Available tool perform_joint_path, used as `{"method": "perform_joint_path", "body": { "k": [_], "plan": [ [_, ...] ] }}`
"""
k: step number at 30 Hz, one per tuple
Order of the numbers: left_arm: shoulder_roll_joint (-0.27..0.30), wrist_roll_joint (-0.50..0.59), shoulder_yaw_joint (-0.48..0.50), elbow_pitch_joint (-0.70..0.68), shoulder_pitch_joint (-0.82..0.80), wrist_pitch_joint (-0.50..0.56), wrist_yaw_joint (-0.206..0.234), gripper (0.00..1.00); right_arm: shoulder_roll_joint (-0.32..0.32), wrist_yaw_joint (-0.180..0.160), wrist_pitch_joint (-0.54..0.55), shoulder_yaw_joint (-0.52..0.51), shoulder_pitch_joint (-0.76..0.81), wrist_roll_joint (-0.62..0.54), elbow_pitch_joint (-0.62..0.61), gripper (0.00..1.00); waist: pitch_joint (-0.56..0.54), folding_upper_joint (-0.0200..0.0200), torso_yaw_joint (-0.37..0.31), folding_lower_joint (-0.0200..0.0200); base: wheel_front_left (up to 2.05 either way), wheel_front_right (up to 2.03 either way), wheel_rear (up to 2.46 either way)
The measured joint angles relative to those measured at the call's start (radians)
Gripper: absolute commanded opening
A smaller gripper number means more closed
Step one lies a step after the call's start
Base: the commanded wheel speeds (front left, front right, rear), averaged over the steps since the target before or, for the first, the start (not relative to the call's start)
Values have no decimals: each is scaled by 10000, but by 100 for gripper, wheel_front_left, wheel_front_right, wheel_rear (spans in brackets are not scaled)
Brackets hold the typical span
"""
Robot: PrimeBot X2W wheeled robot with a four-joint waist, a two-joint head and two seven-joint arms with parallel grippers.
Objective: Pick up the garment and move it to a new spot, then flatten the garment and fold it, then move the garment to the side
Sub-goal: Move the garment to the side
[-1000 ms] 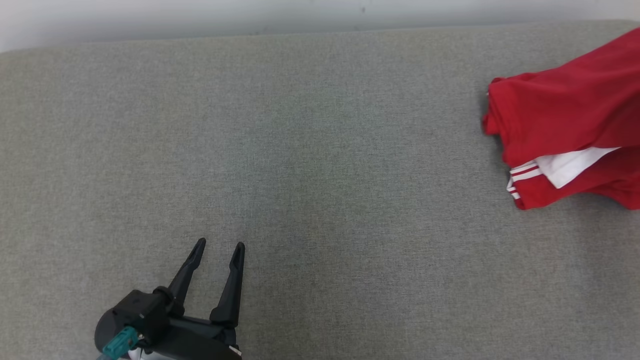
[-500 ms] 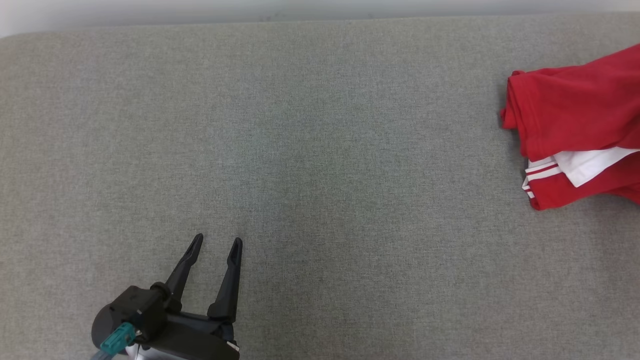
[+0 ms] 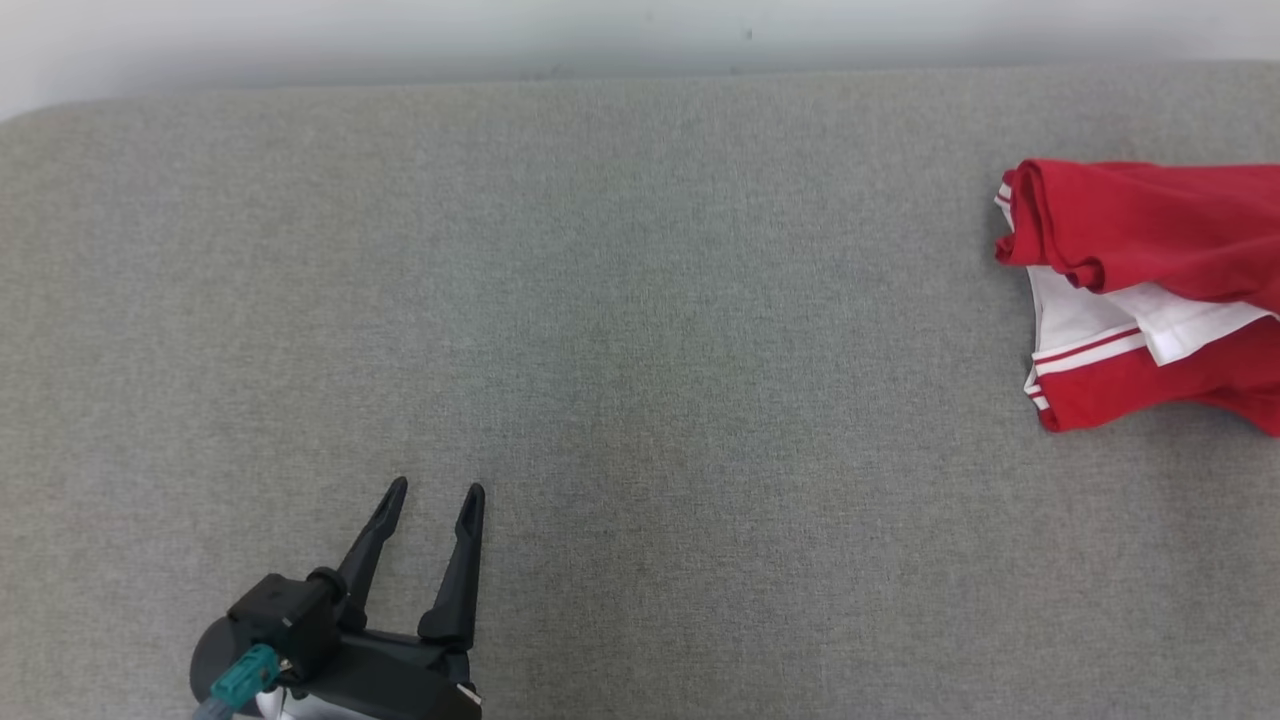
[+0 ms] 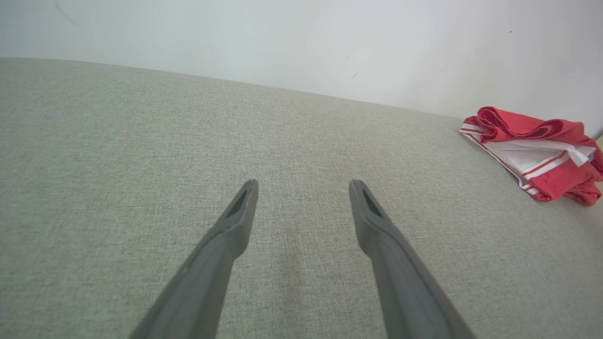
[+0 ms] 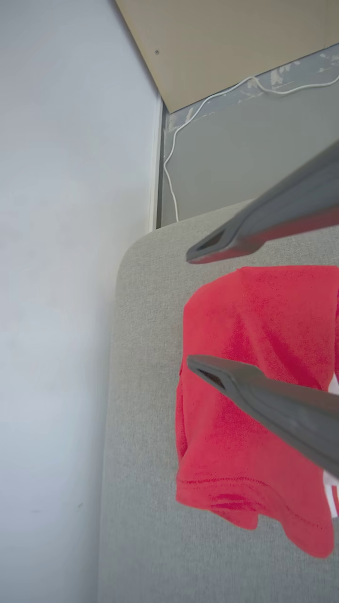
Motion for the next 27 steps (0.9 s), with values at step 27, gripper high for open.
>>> {"method": "perform_joint_path", "body": {
  "k": [27],
  "plan": [
    [35,-19,316,316,1173,-159,255,100,2245,351,-4945,-1166,4879,1661,-3634,100,-2411,-1,-142,-2,0,0,0]
  ]
}}
